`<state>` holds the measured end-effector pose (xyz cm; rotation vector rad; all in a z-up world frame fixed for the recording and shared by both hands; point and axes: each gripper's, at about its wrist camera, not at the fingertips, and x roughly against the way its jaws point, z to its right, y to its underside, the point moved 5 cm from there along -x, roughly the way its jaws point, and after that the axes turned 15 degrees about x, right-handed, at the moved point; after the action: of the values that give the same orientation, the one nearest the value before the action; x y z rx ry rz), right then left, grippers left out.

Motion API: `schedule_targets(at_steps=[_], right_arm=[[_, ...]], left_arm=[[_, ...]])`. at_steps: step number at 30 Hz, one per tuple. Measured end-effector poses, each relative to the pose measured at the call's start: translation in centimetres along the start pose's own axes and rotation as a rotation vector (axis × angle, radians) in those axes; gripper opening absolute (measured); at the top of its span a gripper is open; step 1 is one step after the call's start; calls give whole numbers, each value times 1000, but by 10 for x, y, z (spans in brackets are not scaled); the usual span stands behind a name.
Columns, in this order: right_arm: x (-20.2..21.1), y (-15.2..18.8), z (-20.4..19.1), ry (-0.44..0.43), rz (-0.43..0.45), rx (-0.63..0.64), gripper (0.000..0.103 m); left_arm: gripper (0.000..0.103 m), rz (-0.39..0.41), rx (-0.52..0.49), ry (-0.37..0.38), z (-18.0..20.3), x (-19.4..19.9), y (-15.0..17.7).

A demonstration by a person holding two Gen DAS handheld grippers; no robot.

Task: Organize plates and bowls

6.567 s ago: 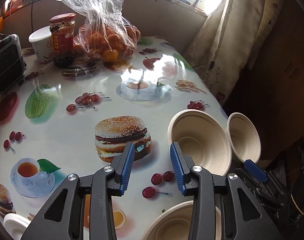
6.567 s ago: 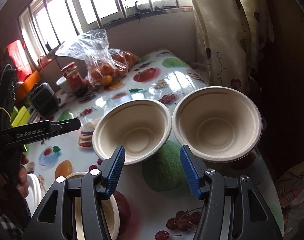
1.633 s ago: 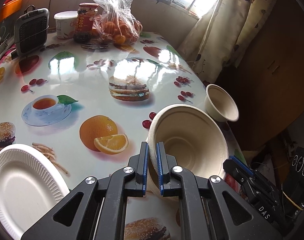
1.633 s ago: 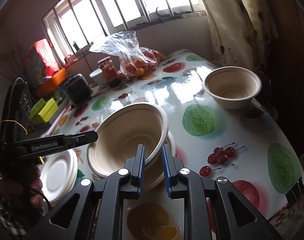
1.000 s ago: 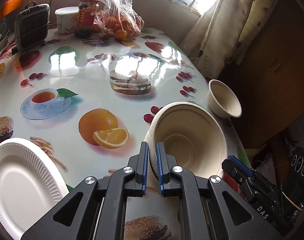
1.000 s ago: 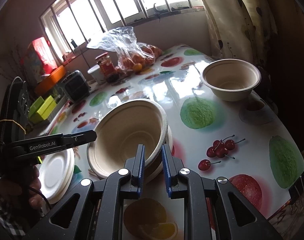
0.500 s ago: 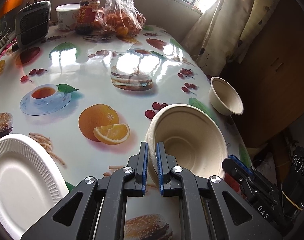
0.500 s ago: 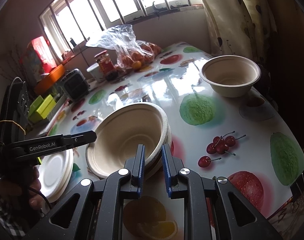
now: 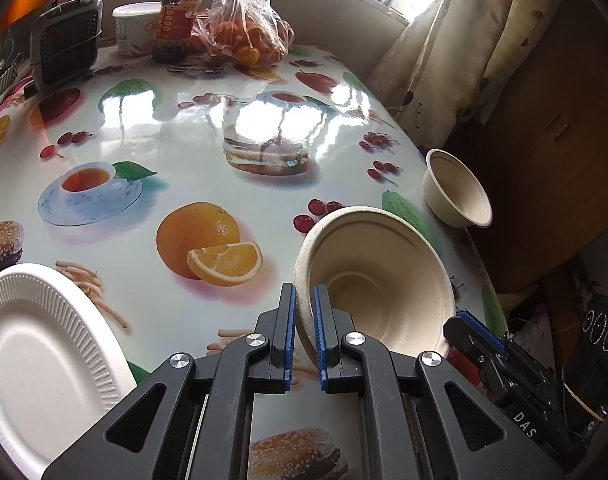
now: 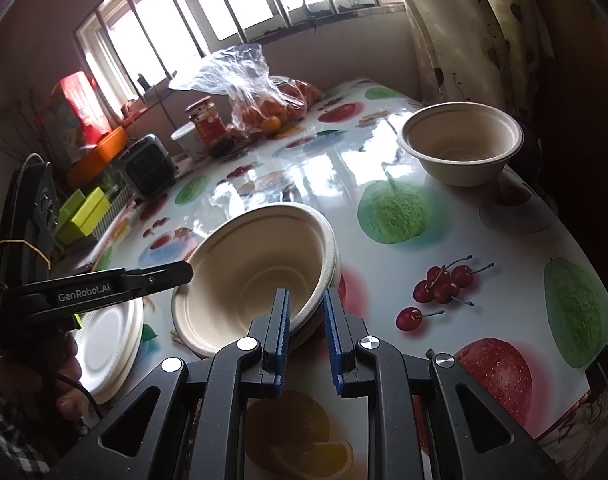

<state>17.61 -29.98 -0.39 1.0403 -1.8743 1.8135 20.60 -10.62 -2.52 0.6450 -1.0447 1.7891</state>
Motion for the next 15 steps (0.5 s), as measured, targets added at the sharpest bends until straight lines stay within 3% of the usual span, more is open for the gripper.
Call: schedule_targets(at_steps=[15], right_arm=[[-3, 2, -1, -2, -5, -3, 18]], left_arm=[[9, -3, 2, -1, -1, -1, 0]])
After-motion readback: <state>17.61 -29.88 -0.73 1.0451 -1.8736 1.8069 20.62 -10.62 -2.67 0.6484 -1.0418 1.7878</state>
